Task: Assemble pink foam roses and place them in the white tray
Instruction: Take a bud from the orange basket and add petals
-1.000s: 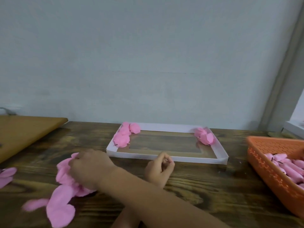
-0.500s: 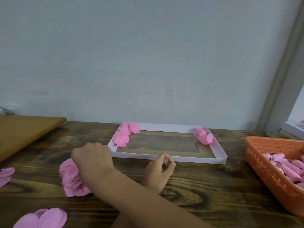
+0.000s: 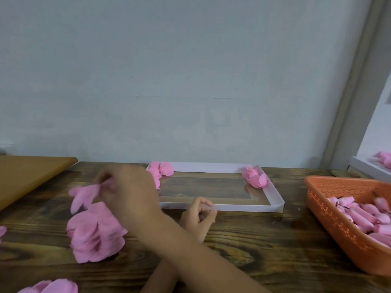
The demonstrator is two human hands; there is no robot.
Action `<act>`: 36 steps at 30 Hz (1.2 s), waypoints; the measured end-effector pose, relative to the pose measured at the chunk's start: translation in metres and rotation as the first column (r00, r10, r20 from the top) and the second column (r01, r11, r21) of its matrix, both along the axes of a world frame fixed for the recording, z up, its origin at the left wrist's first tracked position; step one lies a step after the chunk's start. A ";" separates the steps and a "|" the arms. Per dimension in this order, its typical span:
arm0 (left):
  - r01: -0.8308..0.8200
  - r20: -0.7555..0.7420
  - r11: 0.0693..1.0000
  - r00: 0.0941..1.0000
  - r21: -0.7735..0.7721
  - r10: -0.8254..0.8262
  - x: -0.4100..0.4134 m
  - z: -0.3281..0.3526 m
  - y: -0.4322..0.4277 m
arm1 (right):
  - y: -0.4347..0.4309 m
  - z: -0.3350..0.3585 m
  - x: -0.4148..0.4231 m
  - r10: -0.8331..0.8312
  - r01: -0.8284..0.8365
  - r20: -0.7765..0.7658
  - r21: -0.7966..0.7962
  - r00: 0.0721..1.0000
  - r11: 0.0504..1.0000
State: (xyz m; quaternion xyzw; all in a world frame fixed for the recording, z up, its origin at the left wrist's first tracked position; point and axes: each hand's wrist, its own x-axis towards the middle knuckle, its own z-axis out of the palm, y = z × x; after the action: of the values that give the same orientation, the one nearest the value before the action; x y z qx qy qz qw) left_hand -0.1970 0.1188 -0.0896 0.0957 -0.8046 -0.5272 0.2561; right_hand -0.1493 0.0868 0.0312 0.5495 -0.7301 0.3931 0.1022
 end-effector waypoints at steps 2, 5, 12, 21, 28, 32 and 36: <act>-0.037 -0.028 0.985 0.999 0.168 0.042 -0.003 0.003 -0.001 | 0.030 0.003 -0.020 0.067 -0.018 0.257 -0.187 0.964 0.982; 0.018 -0.091 0.860 0.995 0.509 0.033 -0.006 0.006 -0.007 | 0.085 -0.009 -0.063 0.146 0.014 0.570 -0.266 0.809 0.964; 0.198 -0.207 0.517 0.977 0.833 -0.041 -0.011 0.006 -0.020 | 0.164 -0.081 -0.117 0.005 0.126 0.840 -0.087 0.543 0.988; 0.116 -0.104 0.738 0.993 0.664 -0.063 -0.007 -0.002 -0.028 | 0.159 -0.099 -0.122 0.033 0.137 0.820 -0.135 0.571 0.981; 0.129 -0.075 0.767 0.992 0.628 -0.105 -0.009 -0.006 -0.028 | 0.167 -0.108 -0.136 0.052 0.092 0.758 -0.146 0.650 0.985; 0.073 -0.112 0.813 0.994 0.578 -0.010 -0.013 -0.009 -0.026 | 0.164 -0.109 -0.141 -0.067 0.248 0.617 -0.211 0.784 0.945; 0.050 -0.071 0.675 0.998 0.736 0.004 -0.012 -0.006 -0.026 | 0.159 -0.108 -0.138 -0.059 0.257 0.452 -0.391 0.890 0.884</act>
State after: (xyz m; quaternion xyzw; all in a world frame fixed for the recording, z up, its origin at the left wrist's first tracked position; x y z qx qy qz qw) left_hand -0.2094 0.0930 -0.0957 0.1632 -0.5162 -0.8127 0.2156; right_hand -0.2875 0.2462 -0.0769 0.3491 -0.6698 0.6486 0.0936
